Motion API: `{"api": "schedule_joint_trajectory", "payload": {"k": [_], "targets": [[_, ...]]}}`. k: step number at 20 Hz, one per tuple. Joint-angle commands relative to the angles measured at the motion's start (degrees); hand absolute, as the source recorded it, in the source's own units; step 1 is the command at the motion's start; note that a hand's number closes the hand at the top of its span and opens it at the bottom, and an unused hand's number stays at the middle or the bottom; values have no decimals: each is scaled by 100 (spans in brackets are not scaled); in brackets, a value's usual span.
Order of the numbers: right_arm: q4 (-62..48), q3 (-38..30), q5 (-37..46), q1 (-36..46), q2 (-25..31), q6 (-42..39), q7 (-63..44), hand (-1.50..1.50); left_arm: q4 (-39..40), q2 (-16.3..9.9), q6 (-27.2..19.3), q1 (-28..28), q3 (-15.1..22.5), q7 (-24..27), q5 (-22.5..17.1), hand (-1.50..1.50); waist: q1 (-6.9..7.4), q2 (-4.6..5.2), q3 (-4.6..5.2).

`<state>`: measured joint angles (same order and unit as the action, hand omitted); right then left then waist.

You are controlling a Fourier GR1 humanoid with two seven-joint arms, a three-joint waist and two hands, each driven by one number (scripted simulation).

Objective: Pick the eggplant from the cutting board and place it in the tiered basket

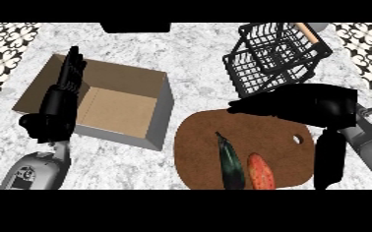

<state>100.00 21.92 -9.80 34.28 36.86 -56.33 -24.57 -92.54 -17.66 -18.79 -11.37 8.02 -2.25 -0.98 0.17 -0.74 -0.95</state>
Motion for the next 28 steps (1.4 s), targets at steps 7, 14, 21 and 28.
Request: {"api": "schedule_joint_trajectory", "payload": {"k": [7, 14, 21, 28], "targets": [[571, 200, 1171, -315, -106, -219, 827, -150, 161, 450, 77, -147, 307, -510, 131, 0, -33, 83, 87], [208, 314, 2179, -287, -280, 125, 1452, -150, 558, 757, 152, 166, 277, 89, 129, 0, -6, 116, 91], [-438, 317, 2835, -338, -349, 475, 1747, -150, 193, 745, 301, 368, 286, -63, 200, 0, 42, 104, 92], [-922, 609, 3282, -617, -336, 638, 2406, -150, 215, 967, 200, 259, 369, -135, 453, 0, 8, 103, 91]]}}
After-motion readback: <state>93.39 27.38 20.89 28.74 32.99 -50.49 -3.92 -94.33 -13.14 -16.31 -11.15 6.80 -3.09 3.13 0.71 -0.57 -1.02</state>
